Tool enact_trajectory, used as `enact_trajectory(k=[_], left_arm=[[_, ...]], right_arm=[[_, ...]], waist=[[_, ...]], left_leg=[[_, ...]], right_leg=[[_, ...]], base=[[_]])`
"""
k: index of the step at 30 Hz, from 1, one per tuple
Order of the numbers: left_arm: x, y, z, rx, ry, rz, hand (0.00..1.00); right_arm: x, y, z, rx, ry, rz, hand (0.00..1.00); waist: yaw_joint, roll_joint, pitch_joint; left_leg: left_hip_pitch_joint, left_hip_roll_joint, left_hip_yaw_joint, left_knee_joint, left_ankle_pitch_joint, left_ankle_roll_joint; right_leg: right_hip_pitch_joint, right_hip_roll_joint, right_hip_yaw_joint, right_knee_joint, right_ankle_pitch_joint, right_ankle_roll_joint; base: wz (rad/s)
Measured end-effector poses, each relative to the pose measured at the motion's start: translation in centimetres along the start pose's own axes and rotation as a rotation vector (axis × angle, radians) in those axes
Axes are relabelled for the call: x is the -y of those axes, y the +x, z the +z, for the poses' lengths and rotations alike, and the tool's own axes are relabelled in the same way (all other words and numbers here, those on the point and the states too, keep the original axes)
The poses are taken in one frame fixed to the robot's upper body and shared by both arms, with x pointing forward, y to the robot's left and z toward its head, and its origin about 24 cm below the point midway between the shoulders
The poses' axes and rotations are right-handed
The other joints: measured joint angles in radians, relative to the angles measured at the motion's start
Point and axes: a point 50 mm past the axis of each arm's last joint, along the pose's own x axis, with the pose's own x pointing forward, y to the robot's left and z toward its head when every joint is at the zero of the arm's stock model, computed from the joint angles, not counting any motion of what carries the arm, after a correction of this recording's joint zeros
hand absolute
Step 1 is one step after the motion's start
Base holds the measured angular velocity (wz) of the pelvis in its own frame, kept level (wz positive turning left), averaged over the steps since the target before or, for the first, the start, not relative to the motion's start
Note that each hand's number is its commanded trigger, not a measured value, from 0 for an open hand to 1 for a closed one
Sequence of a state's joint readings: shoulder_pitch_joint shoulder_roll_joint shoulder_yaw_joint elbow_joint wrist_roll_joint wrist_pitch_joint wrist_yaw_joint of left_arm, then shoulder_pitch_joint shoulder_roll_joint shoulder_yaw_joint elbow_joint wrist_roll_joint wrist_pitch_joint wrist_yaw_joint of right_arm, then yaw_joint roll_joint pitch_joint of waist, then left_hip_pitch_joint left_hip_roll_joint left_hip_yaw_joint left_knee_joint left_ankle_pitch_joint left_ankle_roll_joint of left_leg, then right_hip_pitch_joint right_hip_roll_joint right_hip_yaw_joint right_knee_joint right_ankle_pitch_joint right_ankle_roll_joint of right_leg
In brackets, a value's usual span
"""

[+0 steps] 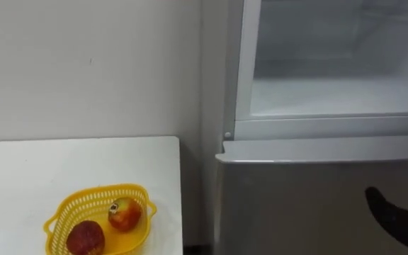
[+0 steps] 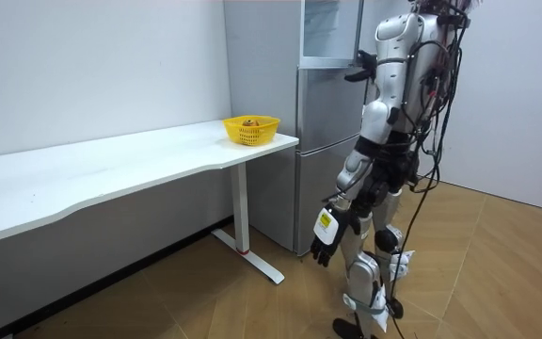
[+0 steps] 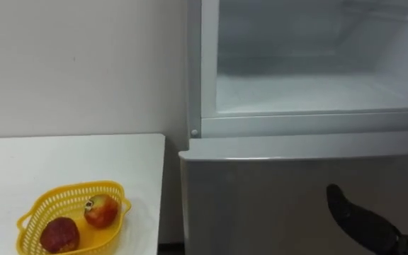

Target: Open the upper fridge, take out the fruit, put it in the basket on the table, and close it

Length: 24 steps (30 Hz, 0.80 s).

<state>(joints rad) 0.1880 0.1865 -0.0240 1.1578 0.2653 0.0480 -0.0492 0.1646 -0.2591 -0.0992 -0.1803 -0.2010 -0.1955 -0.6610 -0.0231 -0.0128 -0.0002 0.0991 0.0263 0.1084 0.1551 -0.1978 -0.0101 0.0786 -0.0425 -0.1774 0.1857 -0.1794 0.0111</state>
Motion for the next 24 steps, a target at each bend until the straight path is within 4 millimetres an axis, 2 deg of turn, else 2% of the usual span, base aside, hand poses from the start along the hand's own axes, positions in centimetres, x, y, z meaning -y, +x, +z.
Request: enact_trajectory(k=[3, 9, 12, 14, 16, 18, 24], left_arm=[[0.0, 0.0, 0.2, 0.008, -0.001, 0.001, 0.00], [0.1, 0.0, 0.4, 0.017, 0.009, 0.000, 0.00], [0.2, 0.0, 0.5, 0.022, 0.022, 0.000, 0.00], [0.3, 0.0, 0.5, 0.023, 0.025, 0.009, 0.00], [0.5, 0.0, 0.4, 0.020, 0.016, 0.006, 0.00], [0.7, 0.0, 0.2, 0.016, 0.010, 0.004, 0.00], [1.0, -0.1, -0.4, -0.001, -0.017, 0.012, 0.00]], right_arm=[[-0.1, -0.9, -0.9, -0.040, -0.026, 0.022, 0.00], [-1.4, -3.9, -3.3, -0.176, -0.065, 0.162, 0.00], [-2.1, -5.9, -5.3, -0.276, -0.099, 0.258, 0.00], [-2.5, -8.0, -7.2, -0.390, -0.129, 0.324, 0.00], [-2.8, -9.1, -8.1, -0.456, -0.137, 0.366, 0.00], [-2.6, -9.8, -8.4, -0.489, -0.138, 0.394, 0.00], [-1.9, -12.1, -10.6, -0.623, -0.185, 0.437, 0.00]], waist=[[0.005, 0.003, -0.0003], [0.001, 0.001, 0.0002], [0.001, 0.002, 0.0003], [0.003, 0.005, 0.0020], [0.004, 0.011, 0.0022], [0.001, 0.017, 0.0018], [-0.001, 0.016, 0.0000]], left_leg=[[0.000, 0.002, 0.010, -0.002, 0.000, 0.000], [0.001, 0.003, 0.022, -0.001, 0.000, 0.000], [0.004, 0.003, 0.026, -0.001, 0.000, 0.000], [0.010, 0.003, 0.026, -0.001, 0.000, 0.000], [0.009, 0.003, 0.026, -0.003, -0.002, 0.000], [0.010, 0.002, 0.026, -0.004, -0.003, 0.000], [0.016, 0.002, 0.026, -0.005, -0.003, 0.000]], right_leg=[[-0.008, 0.002, 0.008, 0.001, 0.000, 0.000], [-0.009, 0.002, 0.015, -0.001, 0.000, -0.001], [-0.004, 0.001, 0.015, -0.001, 0.000, 0.000], [-0.002, 0.001, 0.014, -0.001, 0.000, 0.000], [-0.005, 0.001, 0.015, -0.001, 0.000, 0.001], [-0.009, 0.001, 0.015, -0.002, -0.001, 0.001], [0.008, 0.000, 0.012, -0.005, -0.001, 0.001]], base=[[-0.08], [-0.04], [0.00], [0.00], [0.00], [0.00], [0.01]])
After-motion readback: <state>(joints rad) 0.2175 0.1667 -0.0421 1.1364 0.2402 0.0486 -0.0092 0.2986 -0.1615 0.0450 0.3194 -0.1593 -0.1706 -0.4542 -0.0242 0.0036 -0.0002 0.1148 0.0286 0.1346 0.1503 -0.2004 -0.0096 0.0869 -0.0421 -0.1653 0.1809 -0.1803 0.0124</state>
